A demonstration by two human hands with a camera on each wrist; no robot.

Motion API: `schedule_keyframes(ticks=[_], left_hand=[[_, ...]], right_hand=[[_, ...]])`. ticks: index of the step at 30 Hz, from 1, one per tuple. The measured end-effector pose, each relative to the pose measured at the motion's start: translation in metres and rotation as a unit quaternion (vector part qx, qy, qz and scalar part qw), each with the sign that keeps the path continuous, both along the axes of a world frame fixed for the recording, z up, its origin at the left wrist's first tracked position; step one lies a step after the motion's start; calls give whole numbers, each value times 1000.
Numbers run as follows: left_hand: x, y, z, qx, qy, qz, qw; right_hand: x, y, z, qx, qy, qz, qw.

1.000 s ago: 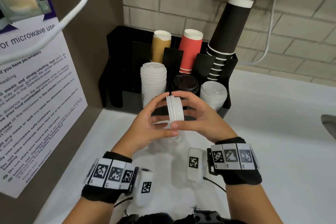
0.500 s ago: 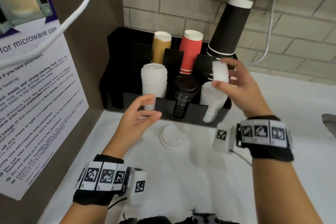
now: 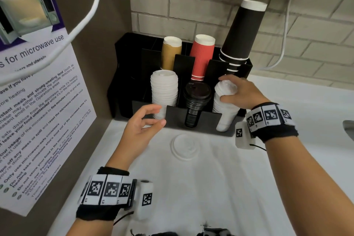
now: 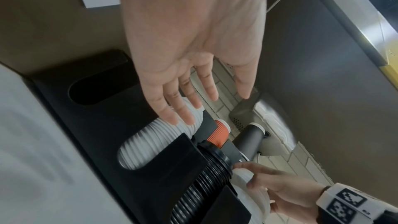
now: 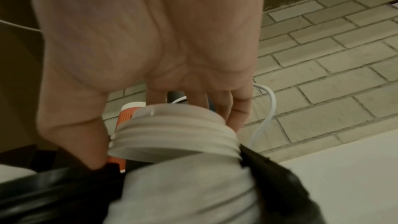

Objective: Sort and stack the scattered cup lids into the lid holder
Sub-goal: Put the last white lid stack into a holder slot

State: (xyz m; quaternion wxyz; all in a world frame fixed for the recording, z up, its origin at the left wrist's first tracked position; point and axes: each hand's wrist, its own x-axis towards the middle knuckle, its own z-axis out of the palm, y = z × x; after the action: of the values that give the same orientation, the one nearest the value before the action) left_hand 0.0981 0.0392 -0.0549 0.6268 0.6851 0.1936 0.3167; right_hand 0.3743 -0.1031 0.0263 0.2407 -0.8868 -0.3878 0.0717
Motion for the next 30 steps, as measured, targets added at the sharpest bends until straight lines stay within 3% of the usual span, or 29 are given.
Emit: schedule_keyframes(ticks=[5,12,18,24,30], left_hand=[[0,1,0,3,-1,1,1000],[0,0,-1,2,1,3,1000],[2,-3,0,4,3,2,1000],[0,-3,1,6,0,0,1000],[0,0,0,4,-6,6,1000]], right_hand=[[-8,0,-6,-65,-51,-26,996],[-10,1,-19,26,-16,-25,999],[-7,5,-26,0,3,-25,1000],[-9,19,-34,-1,-60,-54,997],[-9,12,-38,21,-72,-47,996]])
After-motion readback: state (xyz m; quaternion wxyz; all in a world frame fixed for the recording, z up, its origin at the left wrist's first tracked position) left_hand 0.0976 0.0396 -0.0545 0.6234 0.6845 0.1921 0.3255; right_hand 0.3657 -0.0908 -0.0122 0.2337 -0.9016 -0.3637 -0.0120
